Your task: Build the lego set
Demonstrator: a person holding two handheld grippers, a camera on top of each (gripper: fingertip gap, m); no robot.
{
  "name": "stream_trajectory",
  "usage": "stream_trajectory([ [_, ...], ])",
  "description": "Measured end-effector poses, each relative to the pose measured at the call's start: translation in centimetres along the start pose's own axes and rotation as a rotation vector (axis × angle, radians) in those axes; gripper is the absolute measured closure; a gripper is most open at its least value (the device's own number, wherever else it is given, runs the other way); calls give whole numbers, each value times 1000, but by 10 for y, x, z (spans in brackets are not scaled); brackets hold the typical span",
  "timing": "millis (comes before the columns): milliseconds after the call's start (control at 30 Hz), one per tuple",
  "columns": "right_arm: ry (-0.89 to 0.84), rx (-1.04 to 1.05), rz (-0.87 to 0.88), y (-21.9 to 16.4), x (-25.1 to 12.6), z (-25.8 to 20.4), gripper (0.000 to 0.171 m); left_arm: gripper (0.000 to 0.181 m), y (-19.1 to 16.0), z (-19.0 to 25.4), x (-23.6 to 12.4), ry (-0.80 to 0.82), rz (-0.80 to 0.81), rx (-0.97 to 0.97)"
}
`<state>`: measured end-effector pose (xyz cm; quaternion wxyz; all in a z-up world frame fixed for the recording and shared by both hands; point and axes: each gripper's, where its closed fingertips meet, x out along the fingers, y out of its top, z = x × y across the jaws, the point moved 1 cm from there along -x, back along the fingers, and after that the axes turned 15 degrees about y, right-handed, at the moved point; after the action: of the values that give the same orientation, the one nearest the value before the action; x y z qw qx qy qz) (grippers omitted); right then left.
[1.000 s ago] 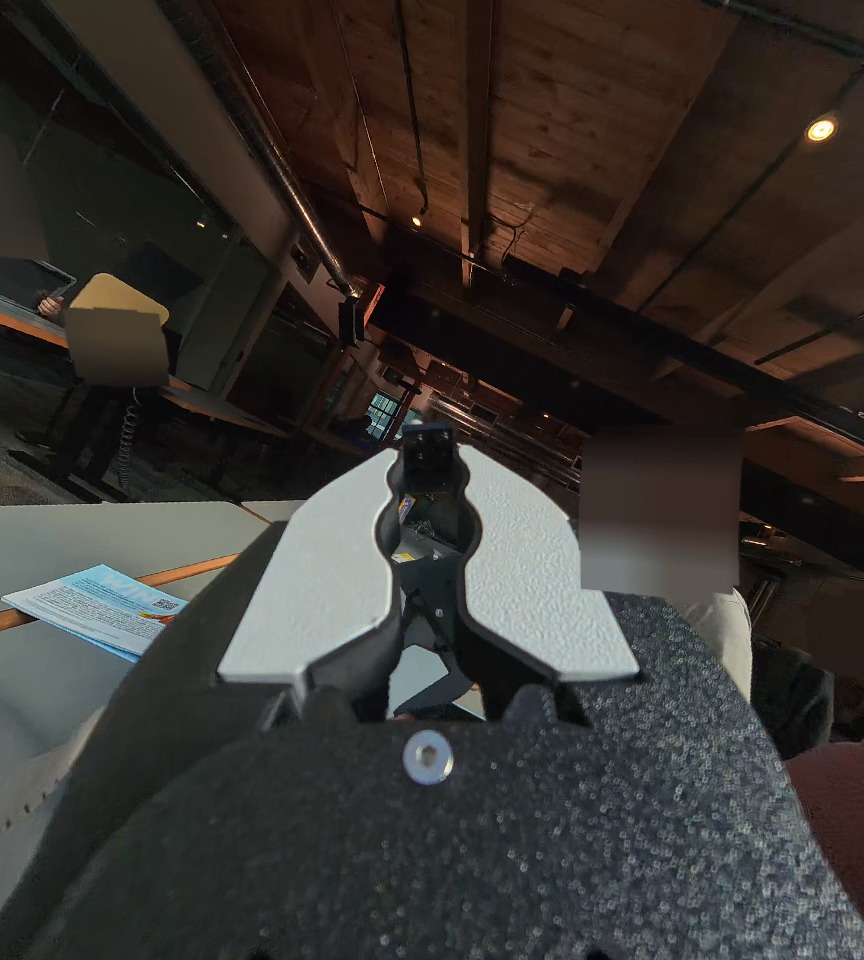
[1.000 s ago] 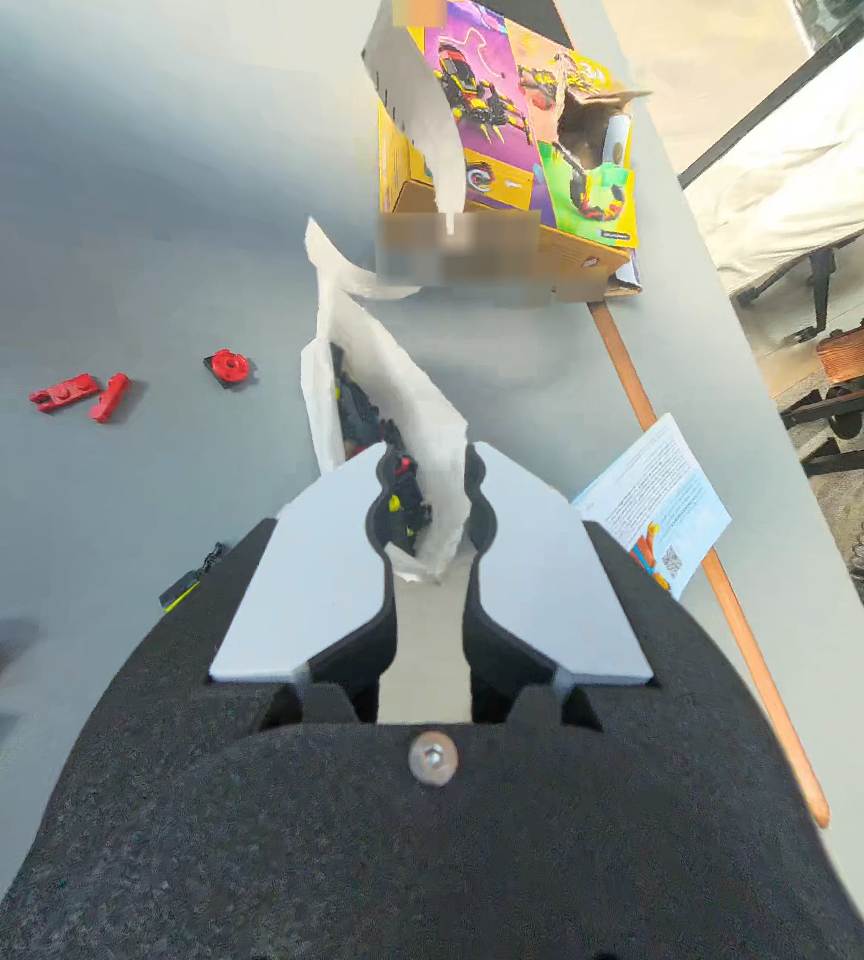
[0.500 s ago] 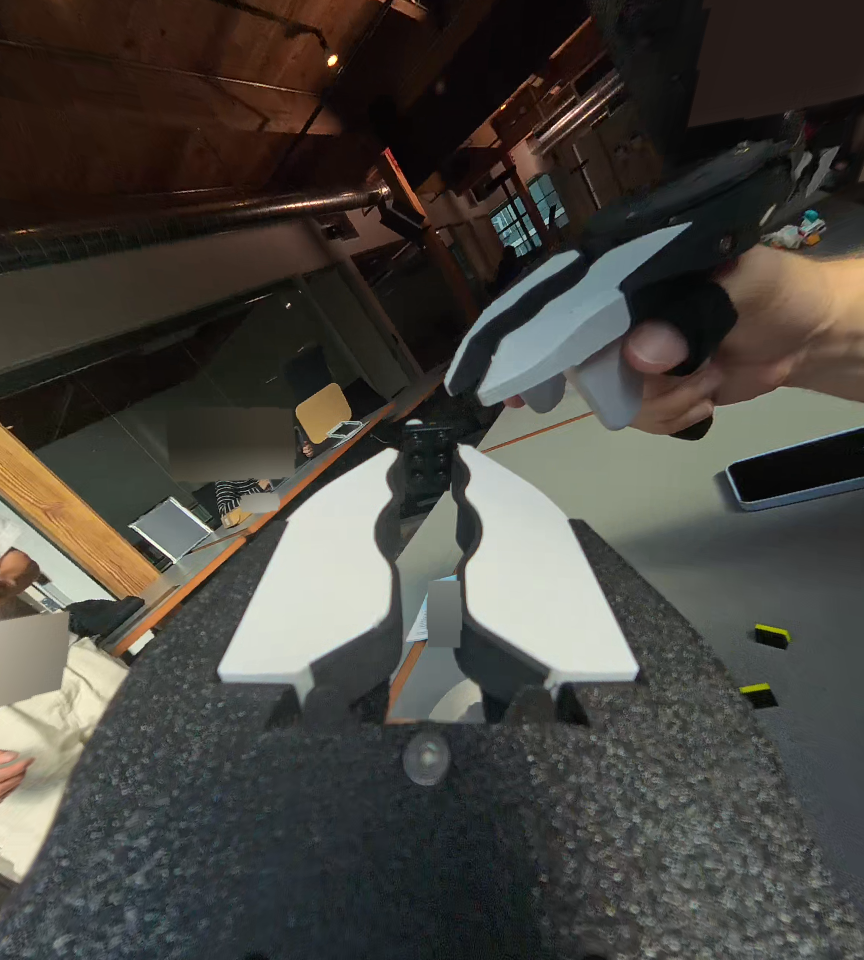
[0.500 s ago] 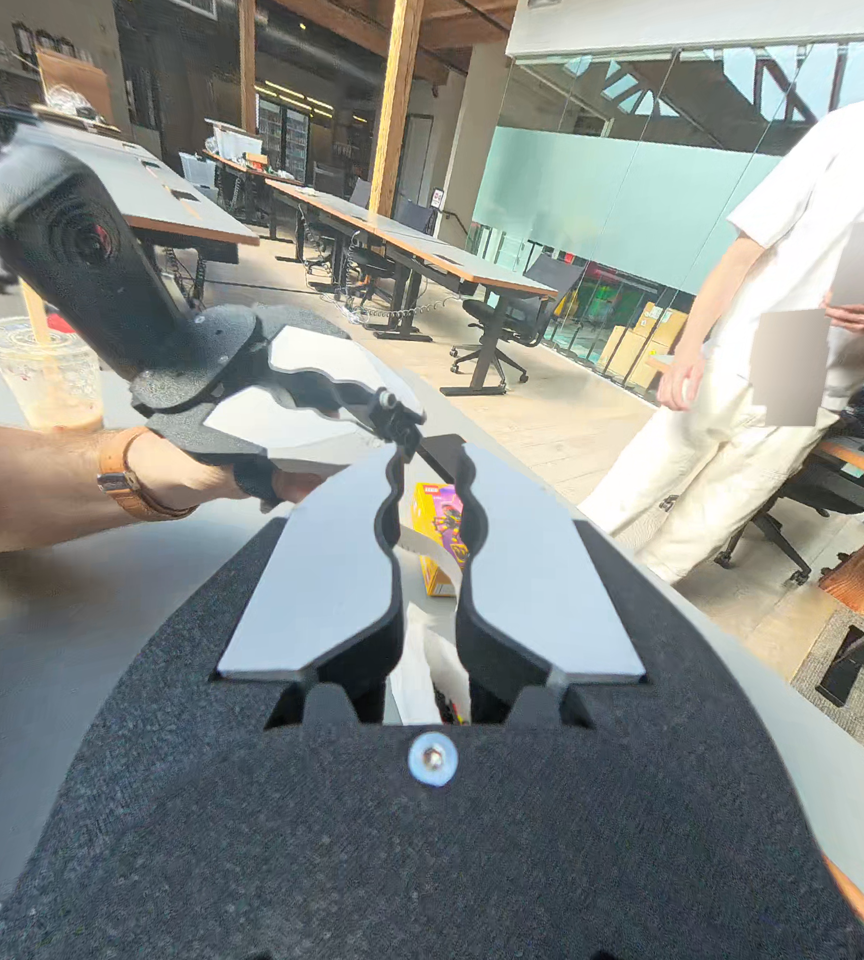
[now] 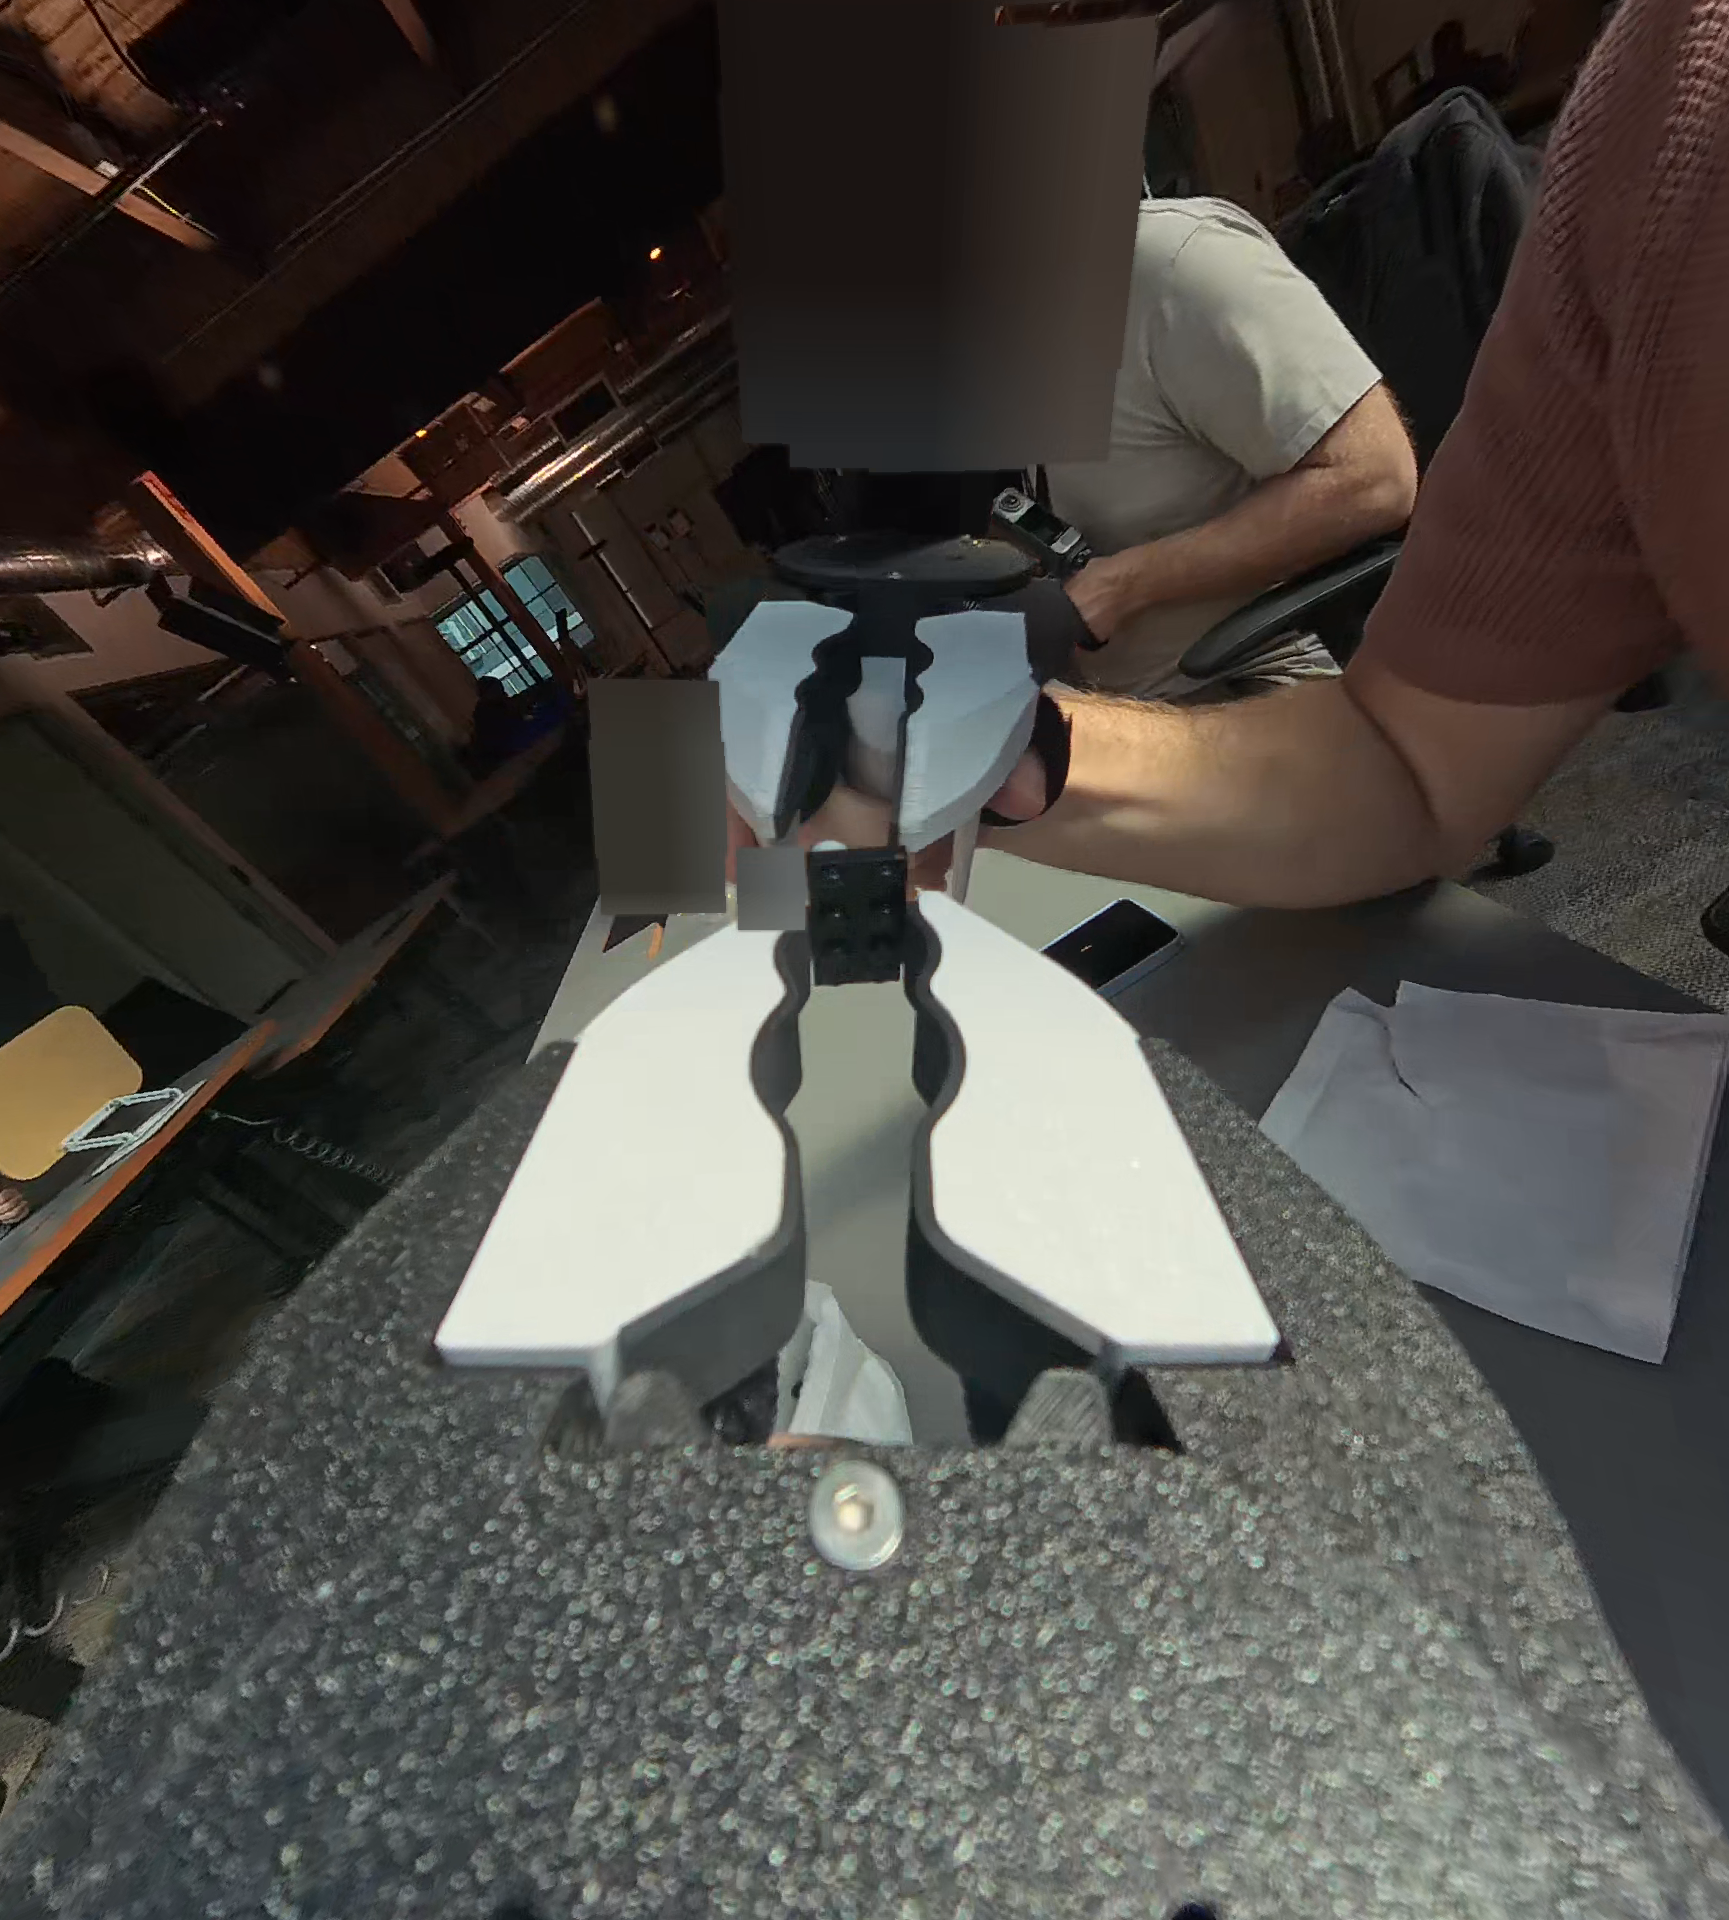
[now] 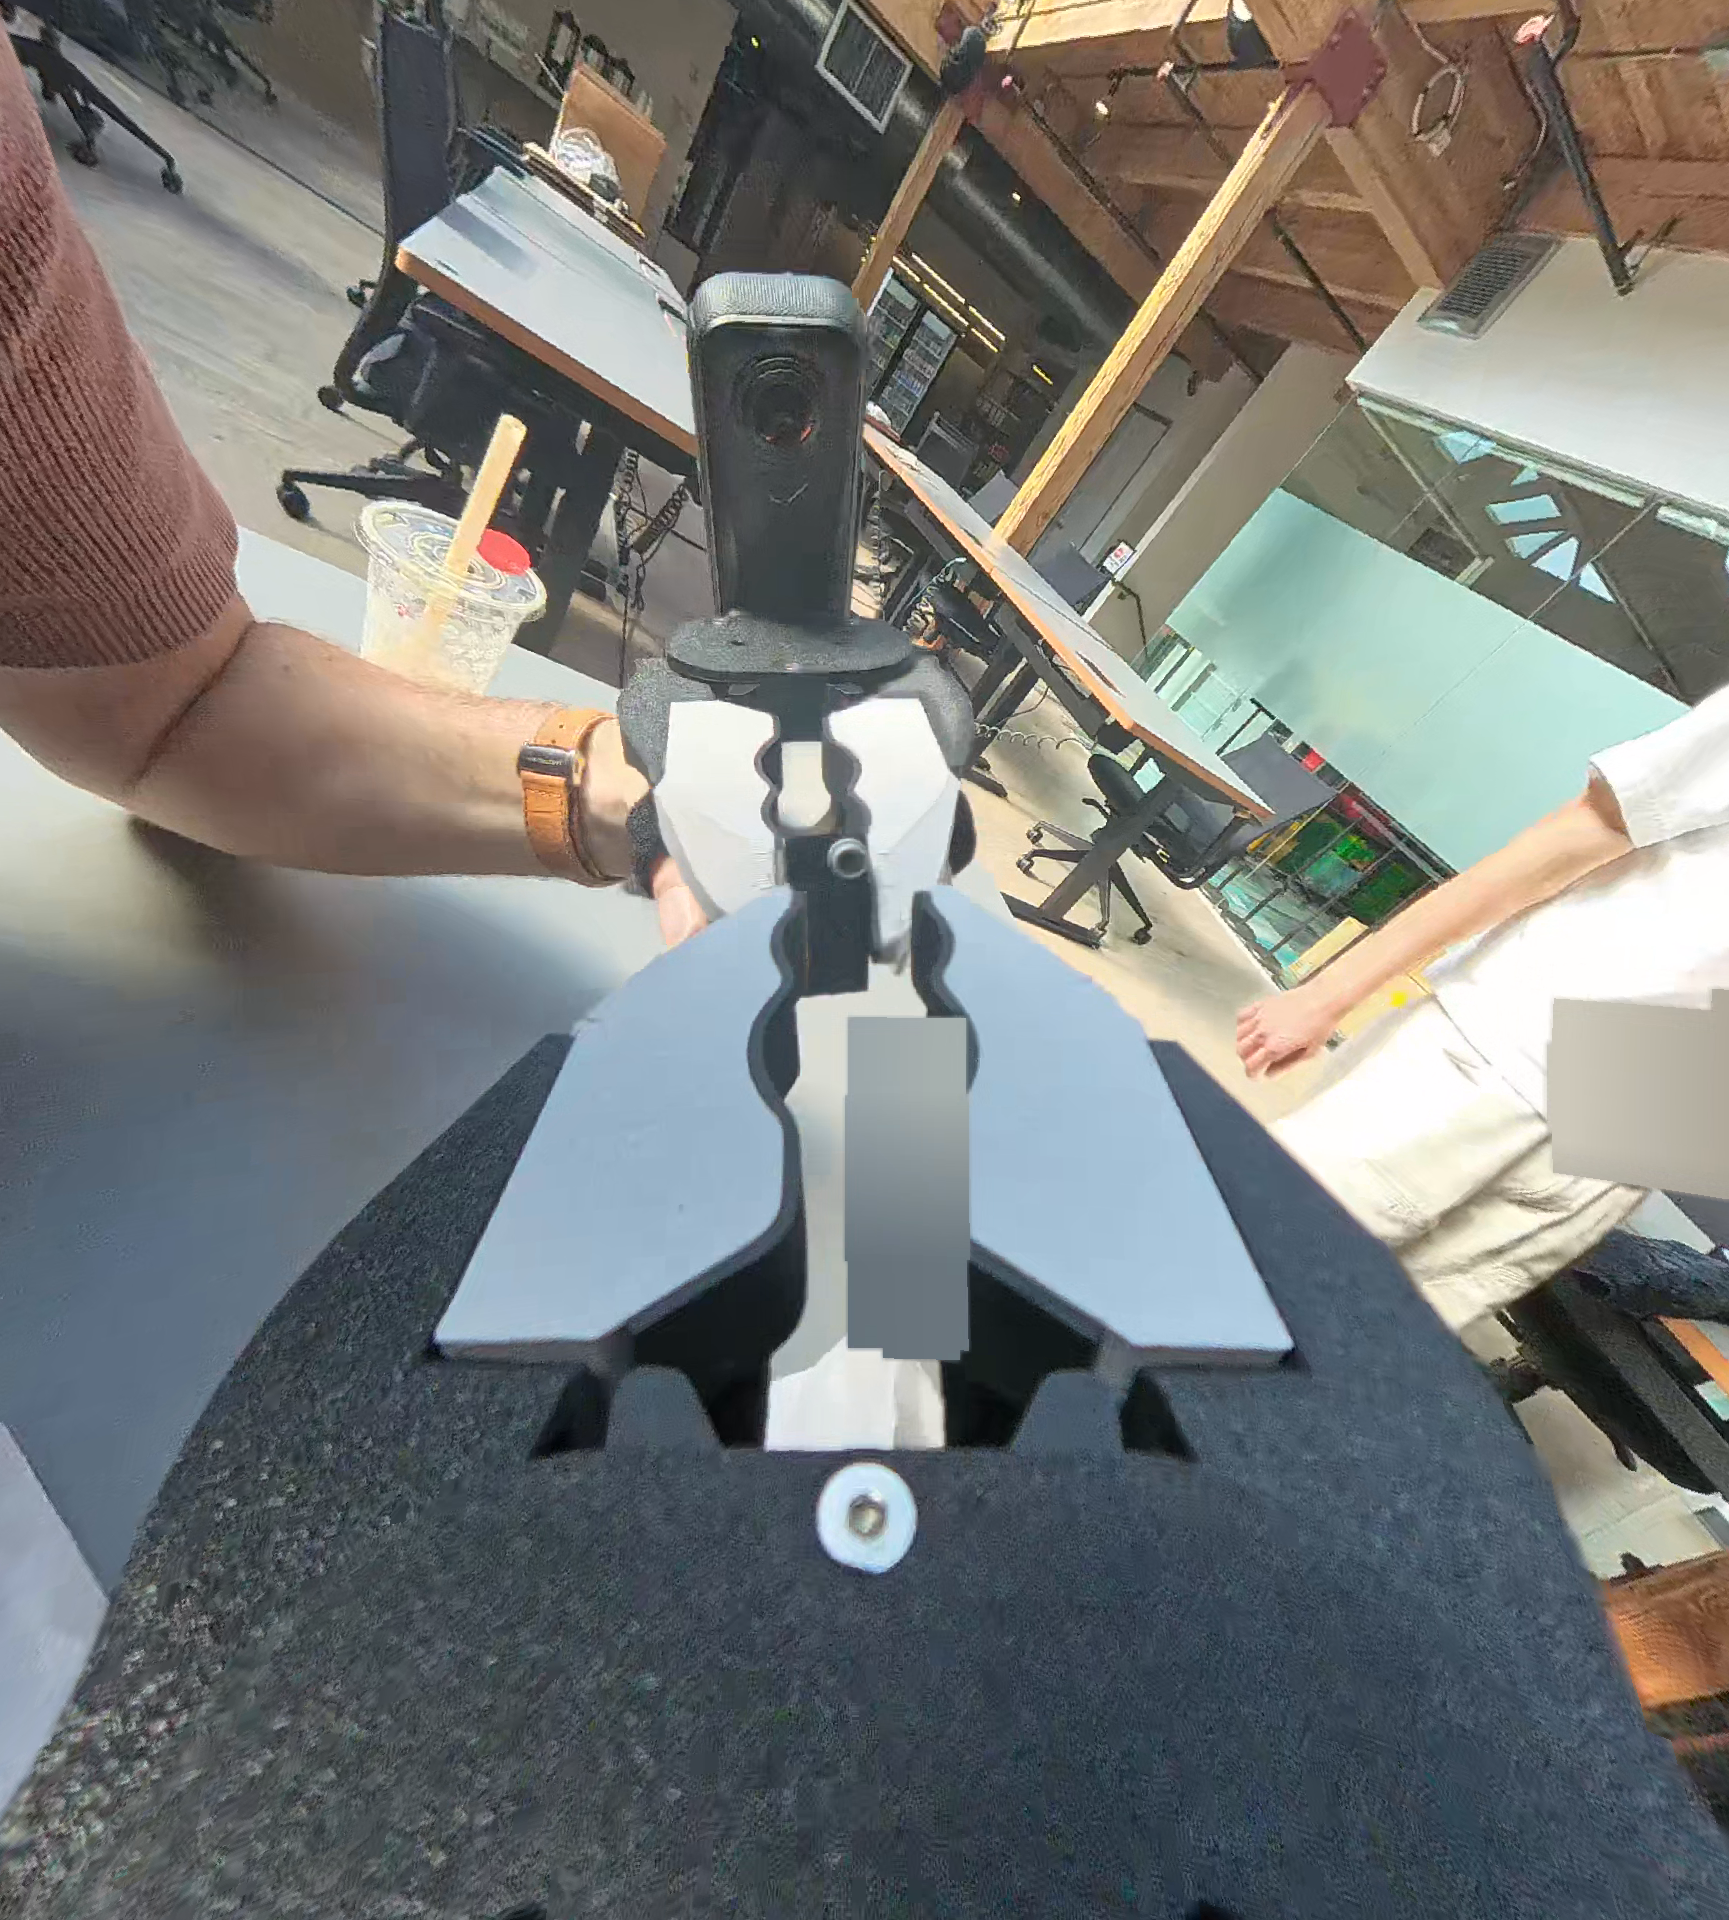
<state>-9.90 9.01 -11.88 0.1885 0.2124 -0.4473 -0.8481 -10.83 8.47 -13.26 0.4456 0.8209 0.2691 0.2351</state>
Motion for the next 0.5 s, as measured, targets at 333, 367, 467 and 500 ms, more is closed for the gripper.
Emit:
stream_trajectory([
  [333,92,-23,-49,-3,9,-17,162,165,-5,17,4,-84,-80,35],
  [367,87,-24,-53,-4,9,-16,161,165,-6,17,4,-85,-88,40],
  [467,124,-4,-57,-6,9,-20,162,165,-8,20,4,-105,-106,55],
  [500,139,2,-53,-6,9,-21,162,165,-8,22,4,-114,-110,60],
])
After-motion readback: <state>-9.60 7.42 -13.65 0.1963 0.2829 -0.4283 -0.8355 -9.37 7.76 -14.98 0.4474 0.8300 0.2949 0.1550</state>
